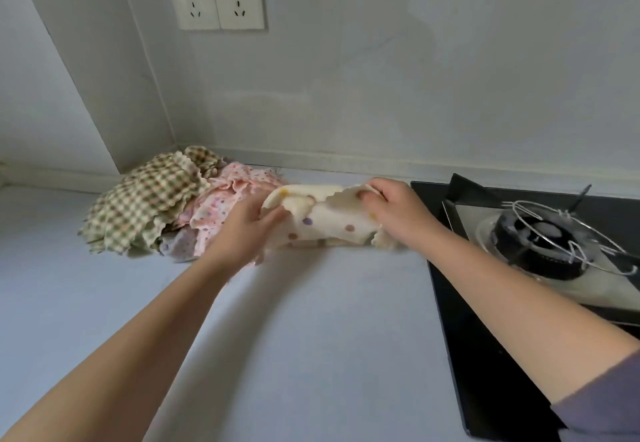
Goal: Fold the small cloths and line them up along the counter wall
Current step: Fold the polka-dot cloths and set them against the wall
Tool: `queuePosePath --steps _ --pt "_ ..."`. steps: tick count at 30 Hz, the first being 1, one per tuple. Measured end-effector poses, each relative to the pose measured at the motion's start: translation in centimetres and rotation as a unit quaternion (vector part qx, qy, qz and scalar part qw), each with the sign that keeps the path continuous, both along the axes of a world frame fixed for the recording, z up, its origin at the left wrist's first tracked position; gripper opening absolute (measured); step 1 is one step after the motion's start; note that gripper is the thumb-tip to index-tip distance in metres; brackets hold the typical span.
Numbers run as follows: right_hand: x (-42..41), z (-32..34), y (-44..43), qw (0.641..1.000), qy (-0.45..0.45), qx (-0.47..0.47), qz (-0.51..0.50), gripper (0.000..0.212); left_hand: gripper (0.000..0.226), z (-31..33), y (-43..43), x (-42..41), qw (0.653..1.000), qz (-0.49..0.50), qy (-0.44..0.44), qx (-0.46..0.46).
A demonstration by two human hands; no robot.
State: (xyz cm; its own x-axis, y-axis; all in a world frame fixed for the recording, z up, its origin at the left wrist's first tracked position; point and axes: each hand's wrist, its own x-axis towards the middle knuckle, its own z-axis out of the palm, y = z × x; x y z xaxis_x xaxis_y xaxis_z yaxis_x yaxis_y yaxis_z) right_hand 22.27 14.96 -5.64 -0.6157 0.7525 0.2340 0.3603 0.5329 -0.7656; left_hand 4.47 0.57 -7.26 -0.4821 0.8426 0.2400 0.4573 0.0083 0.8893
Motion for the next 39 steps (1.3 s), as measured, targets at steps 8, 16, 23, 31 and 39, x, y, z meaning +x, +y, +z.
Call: queuePosePath --steps 8,16,23,31,39 --pt "7.8 0.1 -9.9 0.993 0.017 0.112 -0.046 0.017 0.023 3.0 -9.5 5.6 0.992 0.033 -0.055 0.113" --pt "8.6 4.4 -13.1 0.968 0.23 0.026 -0.091 0.017 0.041 5.4 -15.2 6.0 0.987 0.068 -0.084 0.122" --pt "3.5 -0.3 -9.3 0.985 0.041 0.108 -0.131 0.017 0.024 -0.5 -10.3 1.2 0.973 0.198 0.11 -0.048" --pt "1.9 -5.1 -10.1 0.971 -0.149 0.177 -0.06 0.029 0.017 -4.7 -9.3 0.6 0.929 0.029 0.367 -0.048" --pt "2.8 -5.5 -12.2 0.935 -0.313 0.164 0.005 0.05 0.09 -5.4 -8.5 0.7 0.88 -0.027 0.421 -0.217"
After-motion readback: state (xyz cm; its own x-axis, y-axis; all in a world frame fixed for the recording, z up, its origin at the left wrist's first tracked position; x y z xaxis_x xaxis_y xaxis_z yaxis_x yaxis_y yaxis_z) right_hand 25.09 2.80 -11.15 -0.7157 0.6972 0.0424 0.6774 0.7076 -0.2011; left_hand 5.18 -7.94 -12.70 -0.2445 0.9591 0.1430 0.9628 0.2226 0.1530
